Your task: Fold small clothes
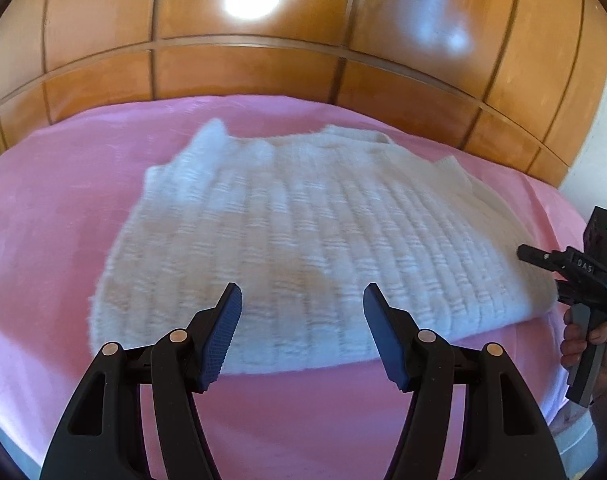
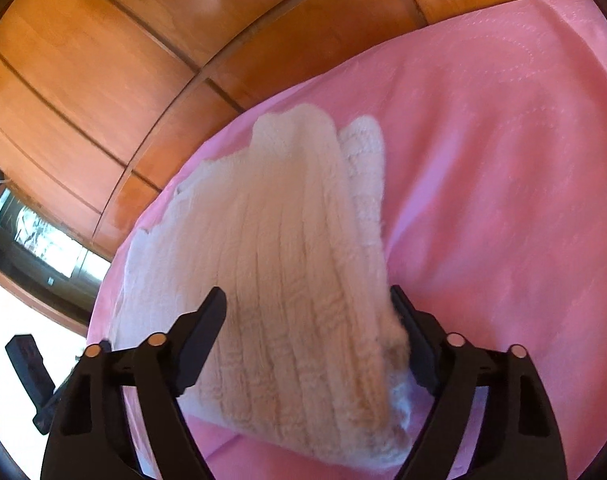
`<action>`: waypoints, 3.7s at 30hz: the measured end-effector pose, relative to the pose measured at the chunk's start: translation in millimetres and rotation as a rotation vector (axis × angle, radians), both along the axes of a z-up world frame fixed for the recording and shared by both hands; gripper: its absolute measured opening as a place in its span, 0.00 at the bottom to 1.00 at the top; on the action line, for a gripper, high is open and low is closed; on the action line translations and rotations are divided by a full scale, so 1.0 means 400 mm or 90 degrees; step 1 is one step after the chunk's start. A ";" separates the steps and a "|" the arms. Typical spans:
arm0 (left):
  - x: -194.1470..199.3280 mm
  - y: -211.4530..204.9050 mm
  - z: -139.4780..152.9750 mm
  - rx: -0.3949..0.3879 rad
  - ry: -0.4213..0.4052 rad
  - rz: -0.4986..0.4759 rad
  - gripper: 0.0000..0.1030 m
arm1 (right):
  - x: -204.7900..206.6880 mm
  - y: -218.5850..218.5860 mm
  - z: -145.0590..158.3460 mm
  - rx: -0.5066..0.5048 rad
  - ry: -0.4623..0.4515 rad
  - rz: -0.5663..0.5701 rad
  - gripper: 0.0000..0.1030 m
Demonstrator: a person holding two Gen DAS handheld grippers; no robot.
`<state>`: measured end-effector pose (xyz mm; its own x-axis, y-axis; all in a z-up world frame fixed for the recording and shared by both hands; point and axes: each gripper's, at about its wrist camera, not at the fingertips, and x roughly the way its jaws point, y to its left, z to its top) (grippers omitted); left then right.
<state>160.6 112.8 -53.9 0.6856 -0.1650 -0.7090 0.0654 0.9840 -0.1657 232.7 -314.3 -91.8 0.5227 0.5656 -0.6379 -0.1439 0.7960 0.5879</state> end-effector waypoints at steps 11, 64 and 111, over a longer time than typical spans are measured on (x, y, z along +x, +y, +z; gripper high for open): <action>0.075 -0.036 -0.071 0.030 0.049 -0.011 0.63 | -0.038 0.046 0.002 -0.021 0.019 0.065 0.33; 0.007 0.308 -0.050 -0.290 0.057 0.073 0.49 | -0.005 0.416 0.319 0.029 -0.123 0.158 0.23; 0.062 0.421 -0.116 -0.353 0.169 0.096 0.20 | -0.138 0.560 0.004 -0.298 -0.121 0.280 0.20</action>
<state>185.3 281.2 -100.2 0.5420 -0.4728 -0.6947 -0.1804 0.7420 -0.6457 177.3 -90.2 -90.1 0.4345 0.4381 -0.7870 -0.5805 0.8043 0.1272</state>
